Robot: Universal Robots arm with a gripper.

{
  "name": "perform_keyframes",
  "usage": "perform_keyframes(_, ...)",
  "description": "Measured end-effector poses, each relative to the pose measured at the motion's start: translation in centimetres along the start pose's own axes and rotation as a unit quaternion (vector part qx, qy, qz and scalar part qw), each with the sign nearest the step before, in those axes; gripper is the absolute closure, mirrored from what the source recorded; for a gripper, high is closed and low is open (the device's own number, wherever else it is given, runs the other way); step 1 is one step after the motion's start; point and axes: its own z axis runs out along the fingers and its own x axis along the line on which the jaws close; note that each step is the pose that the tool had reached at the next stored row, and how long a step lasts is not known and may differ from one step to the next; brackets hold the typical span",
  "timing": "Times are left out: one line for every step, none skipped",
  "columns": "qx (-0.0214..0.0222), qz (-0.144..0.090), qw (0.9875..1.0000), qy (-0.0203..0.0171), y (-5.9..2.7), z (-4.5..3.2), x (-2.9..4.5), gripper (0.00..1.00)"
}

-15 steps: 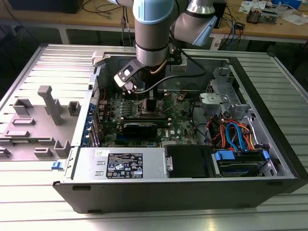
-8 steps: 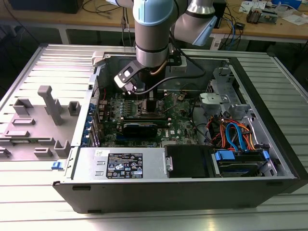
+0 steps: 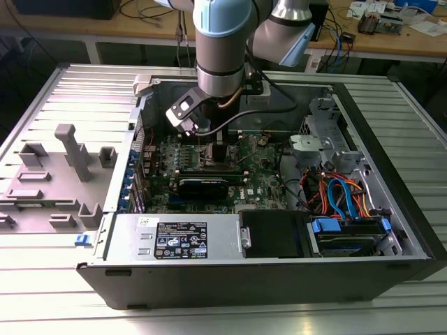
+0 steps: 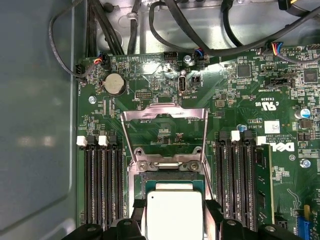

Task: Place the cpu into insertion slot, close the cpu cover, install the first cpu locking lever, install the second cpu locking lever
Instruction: 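Place the cpu into insertion slot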

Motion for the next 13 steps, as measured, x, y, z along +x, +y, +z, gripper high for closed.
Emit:
perform_keyframes(0.0003,-0.001,1.0000,0.0000,-0.01,0.10,0.00,0.46)
perform_keyframes(0.0007,-0.001,1.0000,0.0001,-0.02,0.16,-0.01,0.46)
perform_keyframes(0.0016,-0.003,1.0000,0.0001,-0.02,0.26,-0.01,0.46)
perform_keyframes(0.0023,-0.004,1.0000,0.0002,-0.02,0.33,-0.02,0.46)
perform_keyframes(0.0032,-0.006,1.0000,0.0002,-0.02,0.38,-0.02,0.46)
perform_keyframes(0.0043,-0.009,1.0000,0.0003,-0.02,0.44,-0.03,0.46)
perform_keyframes(0.0048,-0.010,0.9999,0.0003,-0.03,0.48,-0.03,0.46)
perform_keyframes(0.0052,-0.011,0.9999,0.0003,-0.03,0.57,-0.03,0.46)
perform_keyframes(0.0052,-0.011,0.9999,0.0002,-0.03,0.62,-0.03,0.46)
perform_keyframes(0.0052,-0.010,0.9999,0.0000,-0.03,0.67,-0.04,0.46)
perform_keyframes(0.0052,-0.010,0.9999,-0.0003,-0.03,0.73,-0.04,0.46)
perform_keyframes(0.0054,-0.009,0.9999,-0.0005,-0.03,0.80,-0.03,0.46)
perform_keyframes(0.0059,-0.009,0.9999,-0.0006,-0.03,0.86,-0.03,0.46)
